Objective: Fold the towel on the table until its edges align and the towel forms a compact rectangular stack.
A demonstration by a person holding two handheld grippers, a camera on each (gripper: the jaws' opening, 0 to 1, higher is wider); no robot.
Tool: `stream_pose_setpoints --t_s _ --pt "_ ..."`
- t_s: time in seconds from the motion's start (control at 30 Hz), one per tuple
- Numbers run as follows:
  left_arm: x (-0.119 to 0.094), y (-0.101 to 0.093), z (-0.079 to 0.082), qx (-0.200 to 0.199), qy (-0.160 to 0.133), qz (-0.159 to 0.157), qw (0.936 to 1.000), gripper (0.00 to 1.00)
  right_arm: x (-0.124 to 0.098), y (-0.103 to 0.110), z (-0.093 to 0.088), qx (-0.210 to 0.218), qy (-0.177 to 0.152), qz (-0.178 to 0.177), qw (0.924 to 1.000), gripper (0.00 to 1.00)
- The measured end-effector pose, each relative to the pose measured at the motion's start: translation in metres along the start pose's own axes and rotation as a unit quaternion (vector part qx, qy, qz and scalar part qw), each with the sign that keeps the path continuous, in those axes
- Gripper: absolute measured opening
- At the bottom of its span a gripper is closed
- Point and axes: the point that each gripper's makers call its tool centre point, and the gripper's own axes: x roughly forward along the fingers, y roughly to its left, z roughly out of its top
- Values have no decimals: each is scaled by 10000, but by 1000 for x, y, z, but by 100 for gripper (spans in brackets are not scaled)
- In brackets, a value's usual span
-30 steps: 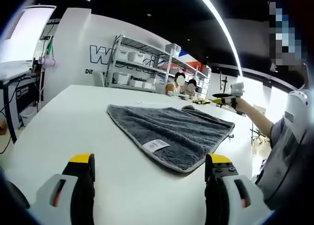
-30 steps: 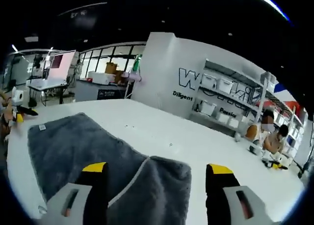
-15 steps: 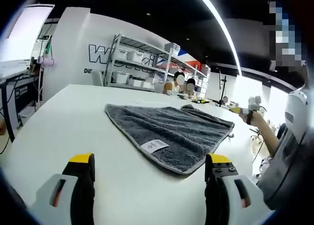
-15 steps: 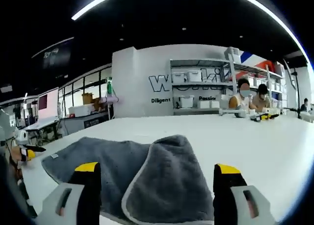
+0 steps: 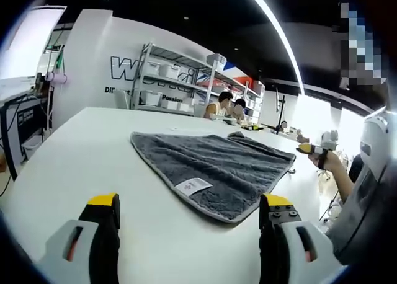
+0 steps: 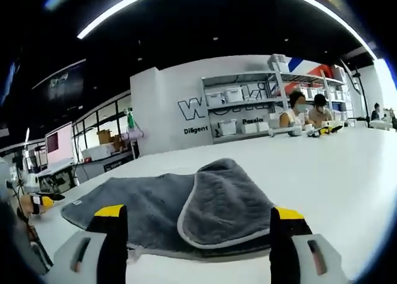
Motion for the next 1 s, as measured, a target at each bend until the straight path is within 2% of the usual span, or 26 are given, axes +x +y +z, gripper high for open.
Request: stream_pose_setpoints --t_s 0.2,0.43,1.0 --pt "-1 4 2 33 -4 45 10000 98 -12 2 -4 47 9 -119 9999 99" --pt "3 -1 1 33 5 -59 10000 98 -21 -10 -15 193 163 -248 9994 99" --pt "0 0 2 9 -33 -27 10000 98 -22 -19 -17 512 165 -363 9979 97"
